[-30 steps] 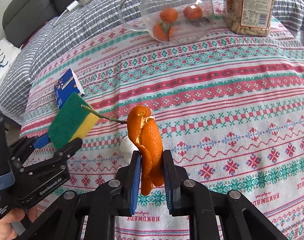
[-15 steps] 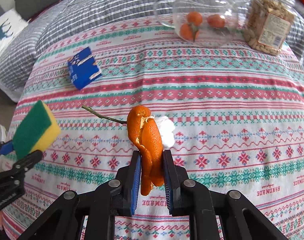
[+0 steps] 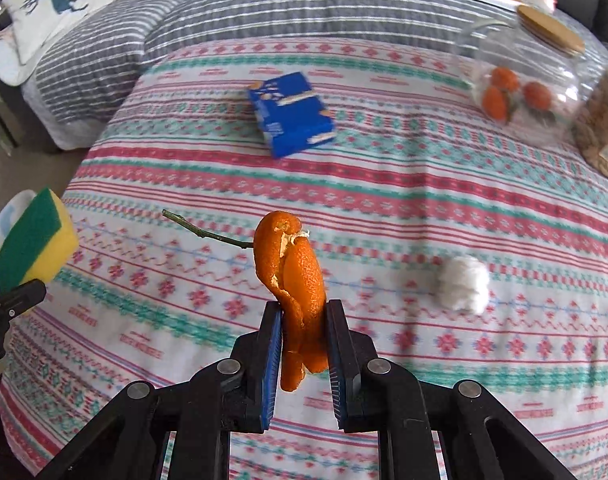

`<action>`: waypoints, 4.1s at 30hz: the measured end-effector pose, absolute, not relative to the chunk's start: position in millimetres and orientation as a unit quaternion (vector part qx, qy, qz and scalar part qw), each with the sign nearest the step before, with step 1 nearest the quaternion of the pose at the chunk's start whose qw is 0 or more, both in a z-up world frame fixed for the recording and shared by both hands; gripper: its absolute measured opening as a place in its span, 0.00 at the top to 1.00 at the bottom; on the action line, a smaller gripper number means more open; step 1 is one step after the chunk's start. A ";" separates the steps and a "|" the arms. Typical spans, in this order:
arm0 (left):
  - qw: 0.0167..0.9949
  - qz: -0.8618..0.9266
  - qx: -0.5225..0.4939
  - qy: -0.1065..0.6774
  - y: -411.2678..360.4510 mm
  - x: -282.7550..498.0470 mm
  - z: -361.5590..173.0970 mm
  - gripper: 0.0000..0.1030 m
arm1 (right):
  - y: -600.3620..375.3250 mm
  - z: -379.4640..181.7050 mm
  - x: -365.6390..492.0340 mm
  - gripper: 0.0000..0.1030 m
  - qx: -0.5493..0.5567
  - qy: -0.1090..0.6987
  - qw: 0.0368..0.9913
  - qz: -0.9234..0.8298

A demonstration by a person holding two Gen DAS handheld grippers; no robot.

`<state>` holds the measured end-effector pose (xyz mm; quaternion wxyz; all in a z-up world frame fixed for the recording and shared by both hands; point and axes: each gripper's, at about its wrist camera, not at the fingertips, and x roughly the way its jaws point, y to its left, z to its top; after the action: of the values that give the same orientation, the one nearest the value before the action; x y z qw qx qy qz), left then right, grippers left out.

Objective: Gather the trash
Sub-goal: 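Drop the sponge into the white bin with the left gripper while the right drops the orange peel in, then grasp the white tissue ball with the right gripper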

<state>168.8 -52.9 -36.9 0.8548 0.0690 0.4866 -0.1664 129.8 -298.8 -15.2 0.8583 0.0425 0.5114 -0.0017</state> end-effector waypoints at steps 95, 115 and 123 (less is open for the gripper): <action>0.840 -0.023 -0.002 0.543 101.3 157.1 -40.9 0.01 | -329.8 -40.3 135.2 0.18 0.074 0.506 0.847 -0.144; 0.849 -0.082 0.040 0.520 -10.5 151.7 -23.0 0.01 | -430.0 -61.3 132.7 0.59 0.256 0.500 0.819 -0.116; 0.850 -0.106 0.091 0.509 -92.4 156.5 -10.5 0.01 | -433.4 -63.4 134.7 0.84 0.242 0.510 0.817 -0.117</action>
<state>156.5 -92.4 -10.5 0.8495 0.0908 0.5088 -0.1057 134.7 -433.4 -63.4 0.8173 0.2424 0.5096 -0.1169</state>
